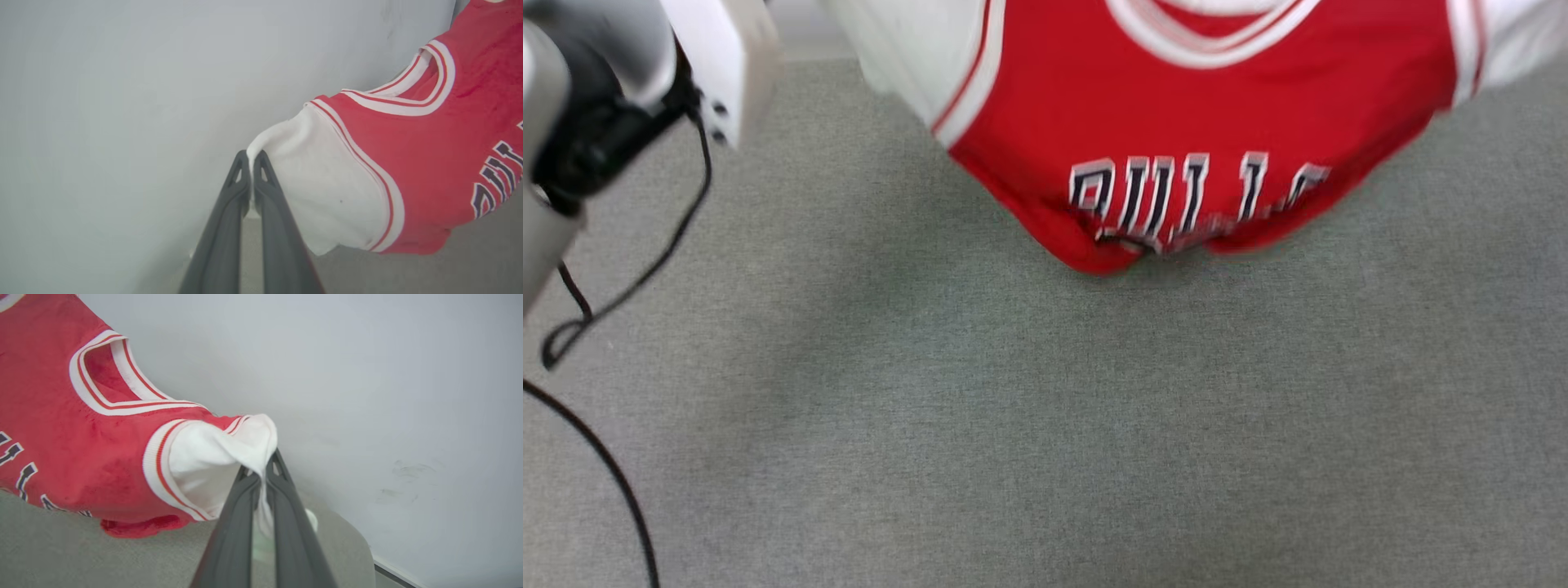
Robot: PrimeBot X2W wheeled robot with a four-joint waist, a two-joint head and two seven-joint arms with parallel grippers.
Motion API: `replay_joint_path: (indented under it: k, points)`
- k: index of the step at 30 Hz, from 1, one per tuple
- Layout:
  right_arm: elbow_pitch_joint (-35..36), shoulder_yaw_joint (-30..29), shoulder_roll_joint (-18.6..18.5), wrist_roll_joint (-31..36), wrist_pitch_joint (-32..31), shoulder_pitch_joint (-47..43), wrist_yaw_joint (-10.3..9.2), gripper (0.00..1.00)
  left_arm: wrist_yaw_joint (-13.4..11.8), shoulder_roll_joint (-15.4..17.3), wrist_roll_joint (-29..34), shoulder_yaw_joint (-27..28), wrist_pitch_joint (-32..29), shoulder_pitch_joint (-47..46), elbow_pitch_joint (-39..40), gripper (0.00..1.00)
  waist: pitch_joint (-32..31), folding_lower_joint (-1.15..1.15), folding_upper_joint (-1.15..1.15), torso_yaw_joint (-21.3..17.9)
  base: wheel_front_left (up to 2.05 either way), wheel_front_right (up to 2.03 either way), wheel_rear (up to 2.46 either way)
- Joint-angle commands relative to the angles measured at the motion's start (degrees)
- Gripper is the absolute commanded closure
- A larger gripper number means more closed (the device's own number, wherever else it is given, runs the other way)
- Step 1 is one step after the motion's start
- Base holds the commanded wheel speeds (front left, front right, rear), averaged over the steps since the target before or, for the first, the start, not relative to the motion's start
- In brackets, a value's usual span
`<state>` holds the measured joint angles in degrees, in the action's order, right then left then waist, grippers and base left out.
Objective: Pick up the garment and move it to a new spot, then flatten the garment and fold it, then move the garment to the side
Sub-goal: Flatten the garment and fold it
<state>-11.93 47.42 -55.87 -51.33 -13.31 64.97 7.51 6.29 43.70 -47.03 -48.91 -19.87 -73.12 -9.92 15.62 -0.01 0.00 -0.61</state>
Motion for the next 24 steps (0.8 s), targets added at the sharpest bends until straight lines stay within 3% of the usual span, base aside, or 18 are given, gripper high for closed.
replay_joint_path:
  k: [1, 7, 15, 24]
  points:
    - [0.03, -0.43, 0.79, 0.20, 0.23, 1.29, -0.04, 1.00, -0.54, -0.58, 0.54, 0.40, 0.63, -0.66, -0.14, 1.00, 0.18, 0.01, 0.00, 0.00, 0.00, 0.00, 0.00]
    - [-3.26, -4.59, 6.08, 6.18, 0.05, 8.92, -0.04, 1.00, -1.24, -3.41, 2.49, 2.52, 2.66, -7.94, -2.74, 1.00, 3.22, 0.01, 0.00, -0.06, 0.00, 0.00, 0.00]
    - [-12.62, -8.52, 14.71, 15.85, 0.58, 23.38, -0.04, 1.00, -1.00, -8.32, 7.03, 4.55, 6.75, -21.40, -10.93, 1.00, 10.57, 0.01, 0.00, -0.11, 0.00, 0.00, 0.00]
    - [-22.34, -9.89, 19.89, 24.08, 4.99, 39.20, -0.04, 1.00, 0.18, -12.35, 8.78, 6.89, 12.70, -36.19, -21.35, 1.00, 18.14, 0.01, 0.00, 0.24, 0.00, 0.00, 0.00]
